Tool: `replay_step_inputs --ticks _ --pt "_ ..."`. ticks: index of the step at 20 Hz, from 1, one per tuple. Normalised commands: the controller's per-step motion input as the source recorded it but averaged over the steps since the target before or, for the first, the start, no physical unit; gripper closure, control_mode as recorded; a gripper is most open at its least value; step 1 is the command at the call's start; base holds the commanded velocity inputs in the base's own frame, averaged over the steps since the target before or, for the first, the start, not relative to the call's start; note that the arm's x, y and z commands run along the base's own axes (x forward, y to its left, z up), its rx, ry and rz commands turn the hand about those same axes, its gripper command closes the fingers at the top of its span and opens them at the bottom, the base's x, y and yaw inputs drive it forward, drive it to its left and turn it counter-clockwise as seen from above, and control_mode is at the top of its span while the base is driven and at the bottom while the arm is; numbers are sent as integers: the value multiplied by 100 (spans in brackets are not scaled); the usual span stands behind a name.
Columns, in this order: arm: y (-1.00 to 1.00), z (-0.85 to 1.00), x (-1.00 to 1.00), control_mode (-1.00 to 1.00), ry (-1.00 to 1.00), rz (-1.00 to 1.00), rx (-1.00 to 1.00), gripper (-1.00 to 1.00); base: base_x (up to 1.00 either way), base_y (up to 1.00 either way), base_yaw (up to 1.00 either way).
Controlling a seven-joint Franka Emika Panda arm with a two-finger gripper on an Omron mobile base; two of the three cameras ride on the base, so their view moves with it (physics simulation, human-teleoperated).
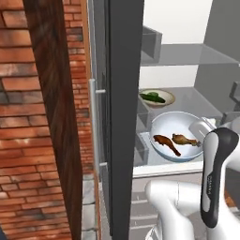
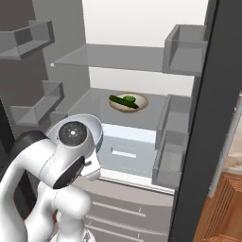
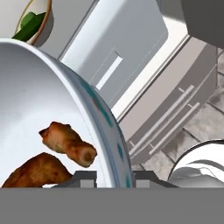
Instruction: Place the bowl with the cucumber and avocado on the second highest shelf of the fridge. Place the bowl with the chicken drumsticks on the top shelf of the fridge.
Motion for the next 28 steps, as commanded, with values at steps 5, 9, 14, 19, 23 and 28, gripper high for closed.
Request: replay_step_inputs --ticks 5,9,14,19,23,28 --pt "0 0 0 100 0 0 0 100 61 -11 -15" --pt "0 0 0 100 0 0 0 100 36 -26 -10" --pt "-1 66 -4 -100 -13 -22 4 100 0 0 0" --pt "0 100 -3 -100 -14 -28 16 100 0 0 0" --pt "-1 100 -9 -100 -5 -22 27 100 0 0 0" --pt "-22 78 -7 -100 -3 -7 23 100 0 0 0"
